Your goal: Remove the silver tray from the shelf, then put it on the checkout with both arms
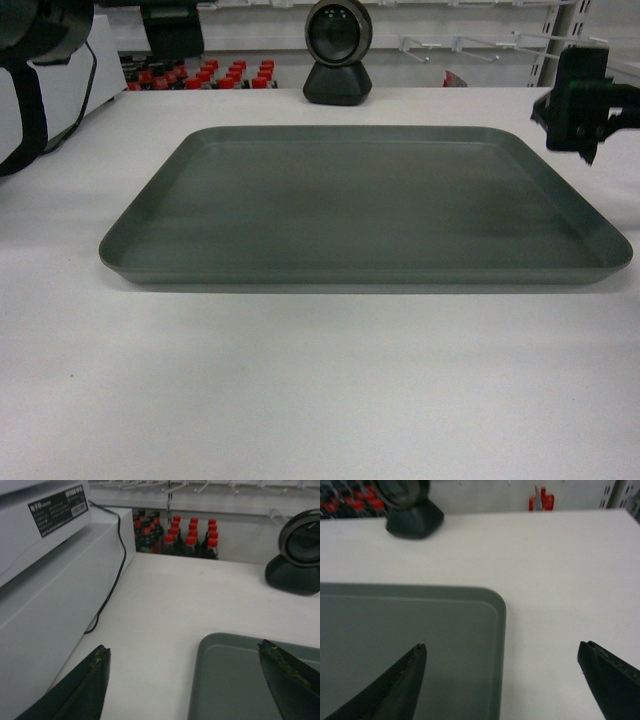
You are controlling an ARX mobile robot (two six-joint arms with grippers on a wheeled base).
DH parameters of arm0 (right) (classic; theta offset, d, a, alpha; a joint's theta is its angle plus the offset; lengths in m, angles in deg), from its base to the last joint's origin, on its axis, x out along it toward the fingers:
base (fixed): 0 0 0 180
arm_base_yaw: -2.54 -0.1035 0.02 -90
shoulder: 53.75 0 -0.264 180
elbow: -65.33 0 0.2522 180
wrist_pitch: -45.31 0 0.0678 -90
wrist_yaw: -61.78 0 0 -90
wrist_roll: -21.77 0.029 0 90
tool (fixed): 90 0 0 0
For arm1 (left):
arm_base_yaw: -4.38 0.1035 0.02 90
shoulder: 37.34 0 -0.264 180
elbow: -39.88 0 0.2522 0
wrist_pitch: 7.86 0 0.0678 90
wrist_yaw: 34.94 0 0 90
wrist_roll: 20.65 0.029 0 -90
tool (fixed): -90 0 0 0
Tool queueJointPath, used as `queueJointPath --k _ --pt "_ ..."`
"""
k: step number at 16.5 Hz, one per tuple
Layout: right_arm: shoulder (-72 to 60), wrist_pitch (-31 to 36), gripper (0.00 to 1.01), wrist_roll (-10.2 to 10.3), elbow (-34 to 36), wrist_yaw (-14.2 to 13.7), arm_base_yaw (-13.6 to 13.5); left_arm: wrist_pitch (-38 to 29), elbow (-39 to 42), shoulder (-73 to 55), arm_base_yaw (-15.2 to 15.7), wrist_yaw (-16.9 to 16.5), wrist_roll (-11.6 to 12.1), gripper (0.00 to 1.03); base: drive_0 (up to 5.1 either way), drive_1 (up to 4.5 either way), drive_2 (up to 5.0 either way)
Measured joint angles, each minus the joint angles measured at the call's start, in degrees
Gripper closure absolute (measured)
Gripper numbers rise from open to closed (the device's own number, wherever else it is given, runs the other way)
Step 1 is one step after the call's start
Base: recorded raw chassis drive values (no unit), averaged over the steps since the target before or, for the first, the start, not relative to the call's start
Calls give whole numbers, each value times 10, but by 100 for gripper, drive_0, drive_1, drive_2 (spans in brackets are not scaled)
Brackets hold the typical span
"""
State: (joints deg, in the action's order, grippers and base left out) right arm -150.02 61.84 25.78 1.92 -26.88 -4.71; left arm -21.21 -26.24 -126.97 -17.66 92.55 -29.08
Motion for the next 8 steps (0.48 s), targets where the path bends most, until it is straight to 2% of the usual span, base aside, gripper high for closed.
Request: queueJointPath --k 1,2,4,7,8 --pt "29 18 3 4 12 17 -3 -9 13 21 -6 -1 7 6 0 0 0" --pt "56 34 2 5 24 28 -5 -19 25 44 -8 0 15 3 0 0 0" --pt "125 50 3 8 56 39 -10 -47 60 110 -14 11 39 5 0 0 0" --pt "230 56 3 19 111 45 -19 -36 114 184 -9 31 44 5 0 0 0" --pt "265 58 3 19 128 44 -28 -22 136 206 -6 28 44 6 0 0 0"
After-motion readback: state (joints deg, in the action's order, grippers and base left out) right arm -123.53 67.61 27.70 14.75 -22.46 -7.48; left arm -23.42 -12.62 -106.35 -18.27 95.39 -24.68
